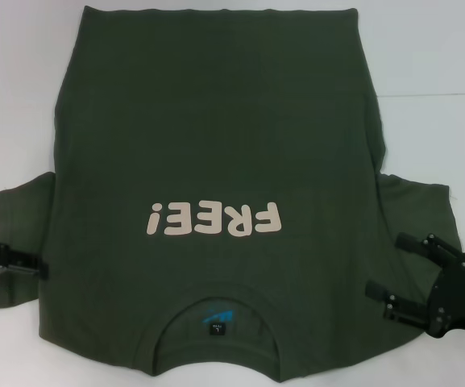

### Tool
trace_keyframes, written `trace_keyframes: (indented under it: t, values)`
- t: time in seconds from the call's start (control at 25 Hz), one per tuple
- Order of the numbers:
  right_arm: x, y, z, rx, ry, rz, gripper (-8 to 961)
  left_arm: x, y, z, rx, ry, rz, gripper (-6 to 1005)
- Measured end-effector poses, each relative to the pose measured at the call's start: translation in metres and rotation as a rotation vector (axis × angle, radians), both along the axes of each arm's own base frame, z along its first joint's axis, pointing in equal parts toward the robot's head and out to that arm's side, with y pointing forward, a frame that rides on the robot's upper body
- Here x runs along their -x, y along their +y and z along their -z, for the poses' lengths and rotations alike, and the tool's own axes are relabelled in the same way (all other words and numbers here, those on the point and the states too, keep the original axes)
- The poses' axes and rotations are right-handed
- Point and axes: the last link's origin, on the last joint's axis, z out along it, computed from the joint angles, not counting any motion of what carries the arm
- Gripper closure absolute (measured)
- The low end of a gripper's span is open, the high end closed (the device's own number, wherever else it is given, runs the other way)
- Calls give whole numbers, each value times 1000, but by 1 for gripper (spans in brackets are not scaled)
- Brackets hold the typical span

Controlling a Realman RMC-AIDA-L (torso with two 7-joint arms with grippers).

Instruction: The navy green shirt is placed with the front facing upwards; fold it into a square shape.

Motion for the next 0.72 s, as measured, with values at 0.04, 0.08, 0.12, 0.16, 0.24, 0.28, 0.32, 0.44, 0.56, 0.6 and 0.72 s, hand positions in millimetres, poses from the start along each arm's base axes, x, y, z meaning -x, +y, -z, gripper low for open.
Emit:
trace_keyframes:
  t: [0.04,0.08,0.12,0.16,0.24,0.28,0.32,0.44,0.56,0.6,0.72]
  values:
    - [0,0,0,0,0,0,26,0,0,0,2,3,-1,69]
    - [0,0,0,0,0,-1,26,0,0,0,6,7,-1,69]
    - [0,0,0,0,0,-1,26,0,0,0,8,8,-2,69]
    - [0,0,0,0,1,-1,26,0,-1,0,11,7,-2,69]
    - [0,1,-1,-4,1,0,26,-1,0,1,13,4,0,69]
    - [0,1,-1,-5,1,0,26,-1,0,1,12,1,2,69]
    - [0,2,-1,-7,1,0,26,-2,0,1,12,-6,5,69]
    - [1,2,-2,-8,1,-1,26,-4,1,4,19,-18,9,70]
    - [1,3,-2,-8,1,-3,26,-5,3,6,21,-21,11,70]
    - [1,3,-1,-8,1,-3,26,-5,4,7,19,-21,11,70]
    - [1,3,-1,-8,2,-3,26,-5,5,7,9,-18,8,70]
